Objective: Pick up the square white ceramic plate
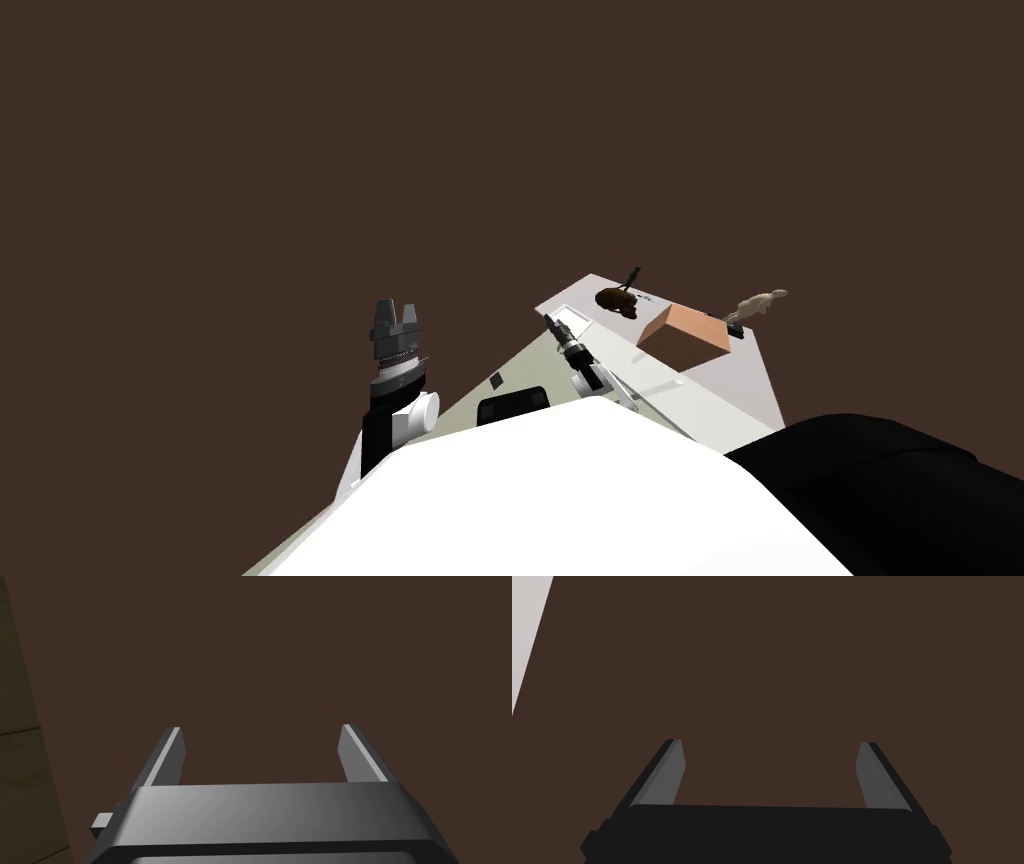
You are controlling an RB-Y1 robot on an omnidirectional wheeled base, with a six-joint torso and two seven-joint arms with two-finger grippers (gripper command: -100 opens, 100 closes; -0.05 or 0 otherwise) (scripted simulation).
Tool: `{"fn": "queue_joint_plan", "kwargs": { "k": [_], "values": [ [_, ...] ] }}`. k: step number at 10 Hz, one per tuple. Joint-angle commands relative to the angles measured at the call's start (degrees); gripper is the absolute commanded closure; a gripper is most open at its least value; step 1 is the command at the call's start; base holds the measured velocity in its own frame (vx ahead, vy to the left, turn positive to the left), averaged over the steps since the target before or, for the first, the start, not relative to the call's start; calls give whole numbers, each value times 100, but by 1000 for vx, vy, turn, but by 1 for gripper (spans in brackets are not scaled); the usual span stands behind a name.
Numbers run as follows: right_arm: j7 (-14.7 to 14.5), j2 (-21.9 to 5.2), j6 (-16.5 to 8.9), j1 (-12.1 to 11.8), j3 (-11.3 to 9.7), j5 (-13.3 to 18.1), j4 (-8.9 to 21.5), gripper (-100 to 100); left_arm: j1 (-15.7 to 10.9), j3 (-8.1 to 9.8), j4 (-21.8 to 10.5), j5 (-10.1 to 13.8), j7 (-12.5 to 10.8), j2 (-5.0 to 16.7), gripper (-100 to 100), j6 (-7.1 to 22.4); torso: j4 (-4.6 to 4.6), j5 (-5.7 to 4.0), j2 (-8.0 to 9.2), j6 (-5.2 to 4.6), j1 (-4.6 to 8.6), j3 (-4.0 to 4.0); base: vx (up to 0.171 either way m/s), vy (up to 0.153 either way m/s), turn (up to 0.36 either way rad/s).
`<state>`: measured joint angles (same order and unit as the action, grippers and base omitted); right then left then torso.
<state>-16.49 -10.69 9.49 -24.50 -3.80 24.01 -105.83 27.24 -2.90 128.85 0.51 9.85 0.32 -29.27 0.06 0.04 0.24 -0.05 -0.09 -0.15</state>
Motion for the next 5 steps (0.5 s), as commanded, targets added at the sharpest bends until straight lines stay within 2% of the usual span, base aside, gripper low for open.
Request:
{"fn": "queue_joint_plan", "kwargs": {
  "k": [1, 2, 3, 4, 5],
  "values": [
    [-173, -87, -286, 51, 31, 212, 286, -100, 0, 0, 0, 0, 0, 0, 0, 0, 0, 0, 0, 0, 0, 0, -52, 52, 155],
    [-173, -87, -302, 51, 31, 212, 373, -100, -1, 0, 0, 0, 0, 0, 0, 0, 1, 0, 1, 4, 1, 0, -32, 37, 123],
    [-343, -122, -566, 98, 44, 418, 635, -100, 0, 0, 0, 0, 0, 0, 0, 0, 0, -1, -5, 1, 6, 2, -30, 44, 254],
    [-343, -122, -573, 98, 44, 418, 683, -100, -1, 0, 0, 0, 0, 0, 0, 0, -1, -1, -4, 3, 2, 3, -29, 35, 86],
    [-507, -156, -798, 151, 60, 626, 871, -100, 0, 0, 0, 0, 0, 0, 0, 0, -1, -1, -6, 0, 7, 3, -29, 50, 178]
  ]
}}
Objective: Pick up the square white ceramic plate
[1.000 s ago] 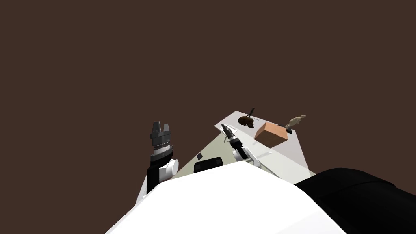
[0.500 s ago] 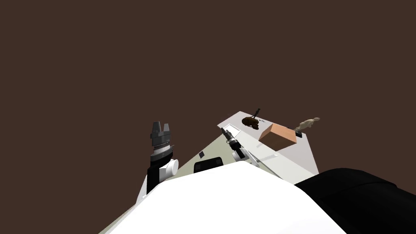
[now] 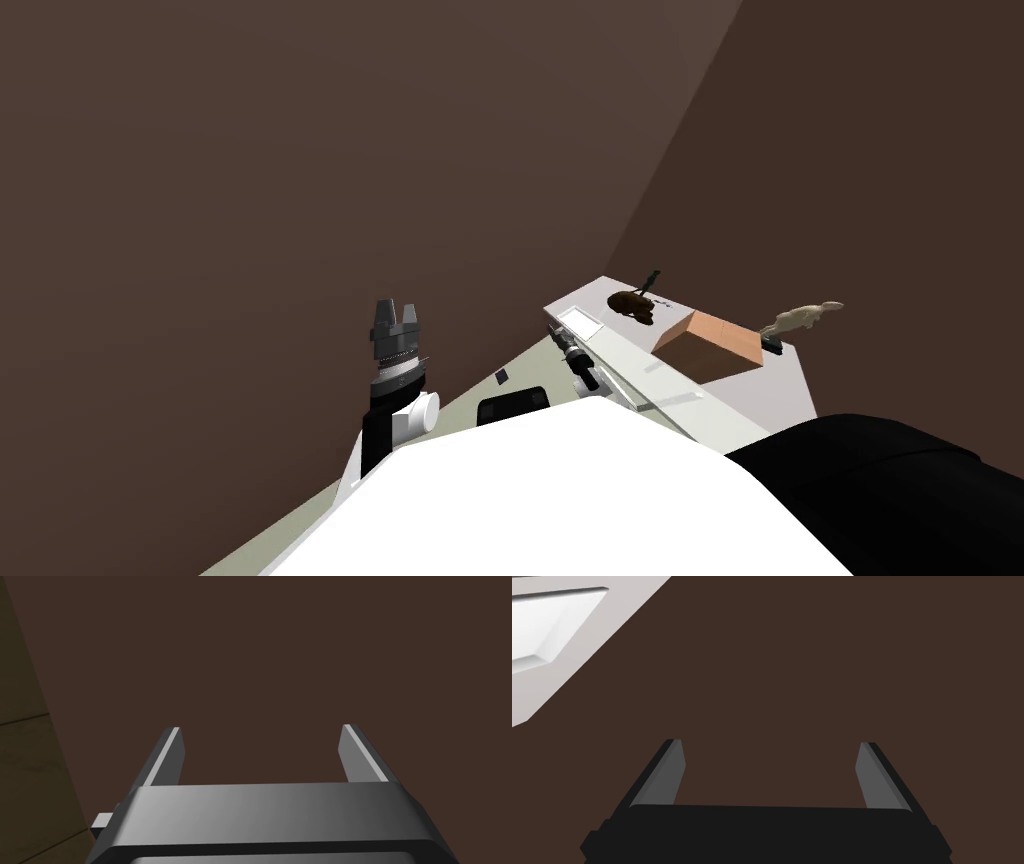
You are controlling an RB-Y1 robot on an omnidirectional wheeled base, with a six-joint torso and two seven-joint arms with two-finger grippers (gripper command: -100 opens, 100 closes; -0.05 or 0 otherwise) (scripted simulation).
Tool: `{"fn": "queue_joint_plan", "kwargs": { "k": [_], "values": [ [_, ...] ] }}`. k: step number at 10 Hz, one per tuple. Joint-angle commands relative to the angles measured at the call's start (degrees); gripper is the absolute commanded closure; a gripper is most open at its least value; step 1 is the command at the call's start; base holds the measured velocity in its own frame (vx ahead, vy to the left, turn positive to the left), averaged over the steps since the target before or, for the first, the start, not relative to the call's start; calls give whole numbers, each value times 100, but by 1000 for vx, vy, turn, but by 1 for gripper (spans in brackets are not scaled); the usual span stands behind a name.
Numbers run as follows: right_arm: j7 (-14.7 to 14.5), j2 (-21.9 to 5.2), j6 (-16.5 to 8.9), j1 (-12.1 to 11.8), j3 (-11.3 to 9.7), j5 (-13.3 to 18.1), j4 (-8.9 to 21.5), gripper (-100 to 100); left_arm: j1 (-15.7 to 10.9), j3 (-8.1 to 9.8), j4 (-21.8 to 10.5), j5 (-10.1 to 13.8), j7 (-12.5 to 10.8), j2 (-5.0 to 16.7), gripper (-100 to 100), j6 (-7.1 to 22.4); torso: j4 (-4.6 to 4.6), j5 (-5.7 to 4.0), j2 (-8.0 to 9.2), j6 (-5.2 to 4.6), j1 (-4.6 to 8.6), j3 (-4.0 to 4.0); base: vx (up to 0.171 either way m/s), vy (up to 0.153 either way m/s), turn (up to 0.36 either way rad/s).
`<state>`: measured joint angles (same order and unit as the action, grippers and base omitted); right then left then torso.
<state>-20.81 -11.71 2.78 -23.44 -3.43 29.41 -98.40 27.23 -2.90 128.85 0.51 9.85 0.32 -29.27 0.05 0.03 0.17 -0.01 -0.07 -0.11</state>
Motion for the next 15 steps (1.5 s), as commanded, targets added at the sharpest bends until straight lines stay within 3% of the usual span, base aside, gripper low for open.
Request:
{"fn": "queue_joint_plan", "kwargs": {
  "k": [1, 2, 3, 4, 5, 8, 9, 10, 15],
  "values": [
    [-76, -54, -177, 44, 24, 87, 257, -100, 0, 0, 0, 0, 0, 0, 0, 0, 0, 0, 0, 0, 0, 0, -19, 39, 124],
    [-234, -85, -420, 103, 43, 297, 414, -100, 1, 0, 0, 0, 0, 0, 0, 0, -1, 0, -2, -3, 4, 1, -20, 42, 214],
    [-234, -85, -451, 103, 43, 297, 493, -100, 0, 0, 0, 0, 0, 0, 0, 0, 0, 0, -2, -1, 3, 1, -17, 26, 99],
    [-384, -114, -644, 168, 66, 508, 768, -100, 1, 1, 0, 0, 0, 0, 0, 0, -1, -1, -4, -4, 9, 2, -18, 33, 238],
    [-384, -114, -726, 168, 66, 508, 902, -100, 0, 0, 0, 0, 0, 0, 0, 0, -1, -1, -3, -1, 8, 2, -11, 25, 101],
    [-660, -165, -1230, 316, 122, 930, 1377, -100, 1, 1, 0, 0, 0, 0, 0, 0, -1, -2, -5, -5, 12, 3, -9, 25, 164],
    [-660, -165, -1271, 316, 122, 930, 1510, -100, 0, 0, 0, 0, 0, 0, 0, 0, -1, -1, -7, -1, 11, 4, 0, 13, 109],
    [-783, -188, -1500, 399, 154, 1139, 1692, -100, 1, 1, 0, 0, 0, 1, 0, 0, -2, -2, -8, -5, 15, 5, 0, 14, 218],
    [-1001, -232, -2061, 578, 227, 1548, 2524, -100, 1, 1, 0, 0, 0, 1, 0, 0, -2, -3, -13, -2, 20, 7, 6, 3, 135]
  ]
}}
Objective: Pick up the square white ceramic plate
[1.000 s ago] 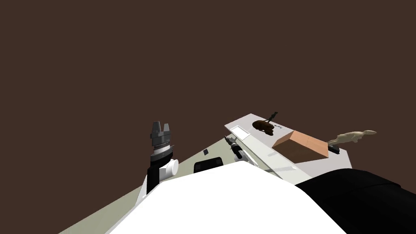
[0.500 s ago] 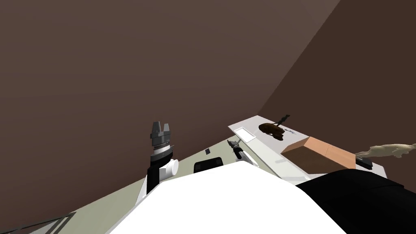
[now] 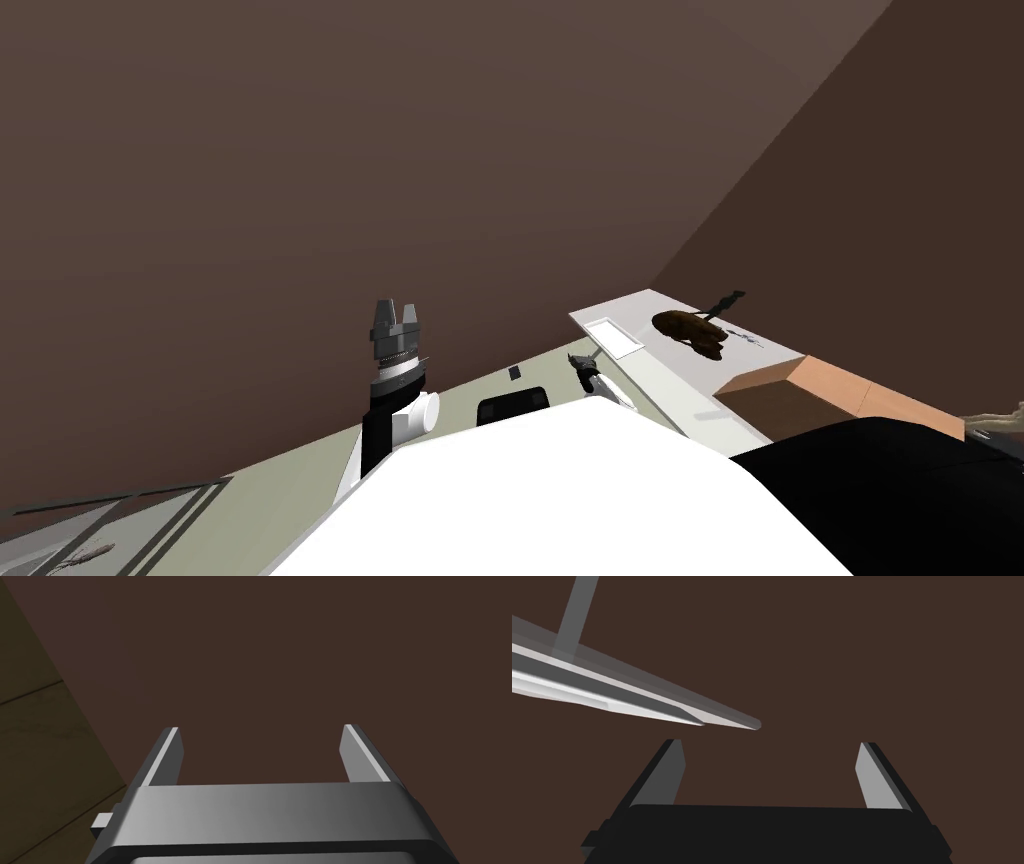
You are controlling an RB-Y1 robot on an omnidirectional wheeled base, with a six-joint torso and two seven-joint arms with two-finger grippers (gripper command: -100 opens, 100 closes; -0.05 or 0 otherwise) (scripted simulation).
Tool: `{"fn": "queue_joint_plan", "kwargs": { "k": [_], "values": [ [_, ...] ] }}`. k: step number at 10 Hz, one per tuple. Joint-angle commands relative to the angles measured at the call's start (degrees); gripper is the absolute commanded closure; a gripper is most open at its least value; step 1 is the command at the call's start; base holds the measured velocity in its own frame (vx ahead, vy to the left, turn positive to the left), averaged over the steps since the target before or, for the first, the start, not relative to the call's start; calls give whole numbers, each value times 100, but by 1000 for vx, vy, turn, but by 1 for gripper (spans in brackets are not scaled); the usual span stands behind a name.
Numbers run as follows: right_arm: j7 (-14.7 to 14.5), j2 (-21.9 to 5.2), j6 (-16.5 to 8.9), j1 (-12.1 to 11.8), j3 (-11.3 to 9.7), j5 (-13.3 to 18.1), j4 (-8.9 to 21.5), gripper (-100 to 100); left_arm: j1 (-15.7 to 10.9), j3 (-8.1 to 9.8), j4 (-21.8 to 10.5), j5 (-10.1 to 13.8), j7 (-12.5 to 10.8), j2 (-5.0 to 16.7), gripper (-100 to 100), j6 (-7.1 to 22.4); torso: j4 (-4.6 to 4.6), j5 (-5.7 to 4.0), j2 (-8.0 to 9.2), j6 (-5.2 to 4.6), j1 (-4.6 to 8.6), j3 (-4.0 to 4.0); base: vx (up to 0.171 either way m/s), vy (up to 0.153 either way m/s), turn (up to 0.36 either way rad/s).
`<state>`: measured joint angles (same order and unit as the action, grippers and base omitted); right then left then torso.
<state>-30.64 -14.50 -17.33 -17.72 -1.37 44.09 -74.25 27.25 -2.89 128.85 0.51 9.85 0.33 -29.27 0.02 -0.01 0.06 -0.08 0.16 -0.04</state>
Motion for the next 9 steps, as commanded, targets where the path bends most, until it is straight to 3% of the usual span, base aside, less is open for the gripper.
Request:
{"fn": "queue_joint_plan", "kwargs": {
  "k": [1, 3, 4, 6, 7, 8, 9],
  "values": [
    [-113, 25, -286, 101, 62, 278, 286, -100, 0, 0, 0, 0, 0, 0, 0, 0, 0, 0, 0, 0, 0, 0, 11, -5, 151],
    [-113, 25, -302, 101, 62, 278, 425, -100, 0, 0, 0, 0, 0, 0, 0, 0, 0, 0, 0, 1, 1, 0, 5, -5, 56],
    [-198, 3, -546, 199, 103, 472, 659, -100, 0, 0, 0, 0, 0, 0, 0, 0, 1, 0, 1, 0, 0, -1, 11, -4, 174],
    [-198, 3, -546, 199, 103, 472, 733, -100, 0, 0, 0, 0, 0, 0, 0, 0, 0, 0, -2, 0, 3, 1, 11, -11, 48],
    [-274, -19, -782, 299, 146, 659, 938, -100, 0, 0, 0, 0, 0, 0, 0, 0, 0, 0, 0, 0, 1, 0, 10, -9, 203],
    [-274, -19, -782, 299, 146, 659, 1033, -100, -1, 0, 0, 0, 0, 0, 0, 0, 1, 0, -1, 4, 2, 0, 12, -18, 92],
    [-342, -43, -1008, 399, 189, 840, 1204, -100, 0, 0, 0, 0, 0, 0, 0, 0, 0, -1, -1, 0, 4, 1, 18, -22, 141]
  ]
}}
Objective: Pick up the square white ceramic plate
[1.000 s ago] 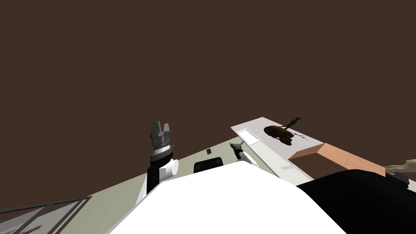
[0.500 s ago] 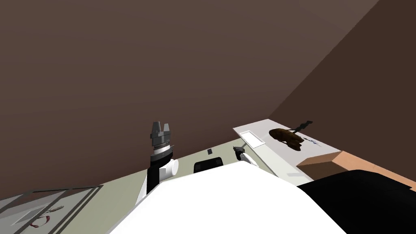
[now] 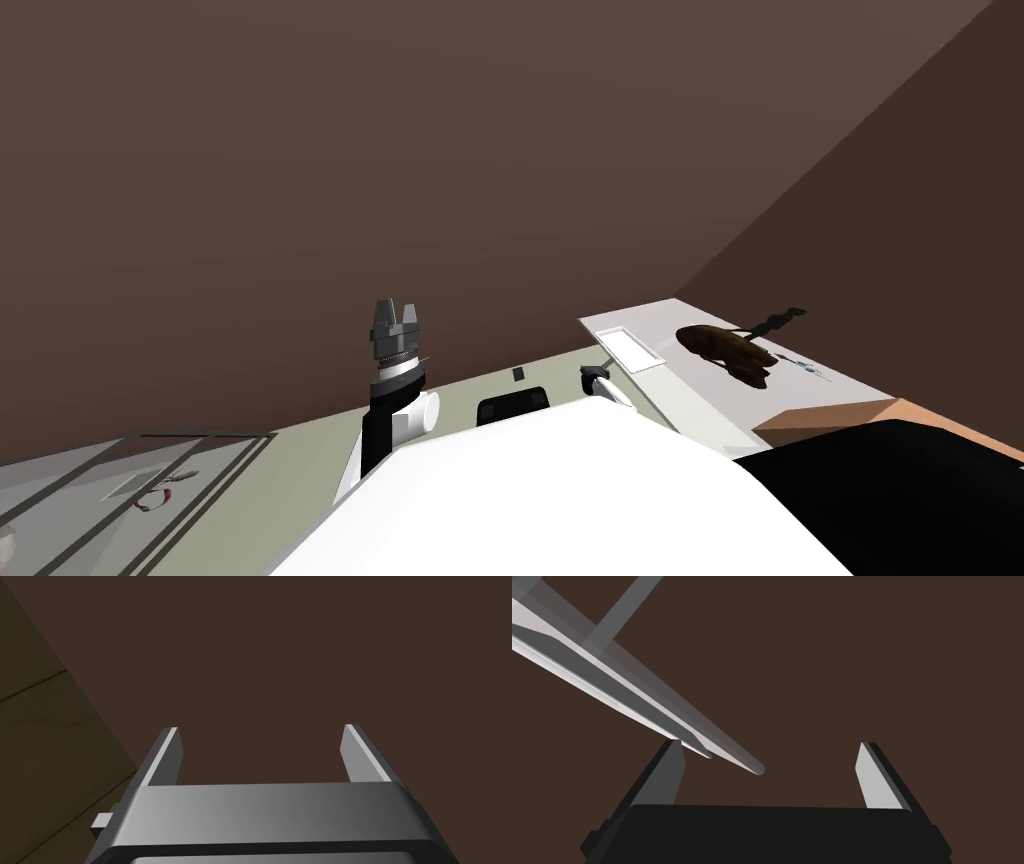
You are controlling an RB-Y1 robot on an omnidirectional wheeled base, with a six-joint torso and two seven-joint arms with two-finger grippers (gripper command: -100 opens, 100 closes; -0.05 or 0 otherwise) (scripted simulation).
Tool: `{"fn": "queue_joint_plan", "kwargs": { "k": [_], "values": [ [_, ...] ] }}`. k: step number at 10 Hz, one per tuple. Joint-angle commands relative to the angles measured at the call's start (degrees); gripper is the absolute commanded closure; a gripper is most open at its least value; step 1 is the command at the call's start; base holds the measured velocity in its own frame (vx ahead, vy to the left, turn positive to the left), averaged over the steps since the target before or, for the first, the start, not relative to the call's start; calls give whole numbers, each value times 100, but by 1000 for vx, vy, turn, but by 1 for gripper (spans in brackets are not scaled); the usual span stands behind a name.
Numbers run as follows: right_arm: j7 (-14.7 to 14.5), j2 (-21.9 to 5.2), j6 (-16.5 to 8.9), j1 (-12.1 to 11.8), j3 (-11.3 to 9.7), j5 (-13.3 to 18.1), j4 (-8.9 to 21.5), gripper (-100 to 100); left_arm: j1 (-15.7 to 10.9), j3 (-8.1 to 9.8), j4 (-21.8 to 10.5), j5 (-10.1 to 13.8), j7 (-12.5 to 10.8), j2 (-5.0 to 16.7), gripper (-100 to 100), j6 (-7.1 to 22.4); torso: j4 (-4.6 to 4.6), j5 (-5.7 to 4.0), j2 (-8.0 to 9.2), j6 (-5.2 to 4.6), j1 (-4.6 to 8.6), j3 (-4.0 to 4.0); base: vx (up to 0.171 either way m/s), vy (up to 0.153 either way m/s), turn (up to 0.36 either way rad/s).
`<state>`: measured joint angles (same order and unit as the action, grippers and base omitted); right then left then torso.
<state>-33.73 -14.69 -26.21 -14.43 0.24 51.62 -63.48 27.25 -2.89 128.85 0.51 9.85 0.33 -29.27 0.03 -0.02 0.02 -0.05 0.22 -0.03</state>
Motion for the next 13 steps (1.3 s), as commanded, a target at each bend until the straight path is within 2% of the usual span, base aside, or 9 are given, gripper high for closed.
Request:
{"fn": "queue_joint_plan", "kwargs": {
  "k": [1, 2, 3, 5, 6, 8, 9, 13],
  "values": [
    [-33, -23, -120, 69, 28, 86, 247, -100, 0, 0, 0, 0, 0, 0, 0, 0, 0, 0, 0, 0, 0, 0, 19, -24, 84],
    [-93, -48, -336, 168, 71, 259, 510, -100, 1, 0, 0, 0, 0, 0, 0, 0, -1, -1, 0, -3, 1, 1, 21, -26, 161],
    [-93, -48, -336, 168, 71, 259, 525, -100, 0, 0, 0, 0, 0, 0, 0, 0, -1, 0, -2, -1, 3, 1, 16, -27, 79],
    [-192, -103, -706, 359, 155, 580, 951, -100, 0, 0, 0, 0, 0, 0, 0, 0, 0, -1, 1, -2, 2, 0, 18, -40, 147],
    [-192, -103, -733, 359, 155, 580, 1038, -100, 0, 0, 0, 0, 0, 0, 0, 0, 0, -1, -2, -1, 10, 1, 23, -43, 127],
    [-266, -166, -1079, 534, 233, 860, 1423, -100, 0, 0, 0, 0, 0, 0, 0, 0, -1, -1, -1, -2, 7, 1, 22, -45, 159],
    [-266, -166, -1079, 534, 233, 860, 1485, -100, 1, 1, 0, 0, 0, 0, 0, 0, -1, -2, -3, -2, 10, 2, 19, -42, 63],
    [-359, -305, -1596, 810, 355, 1286, 2151, -100, 1, 1, 0, 0, 0, 0, 0, 0, -2, -3, -5, -3, 14, 3, 23, -54, 141]
  ]
}}
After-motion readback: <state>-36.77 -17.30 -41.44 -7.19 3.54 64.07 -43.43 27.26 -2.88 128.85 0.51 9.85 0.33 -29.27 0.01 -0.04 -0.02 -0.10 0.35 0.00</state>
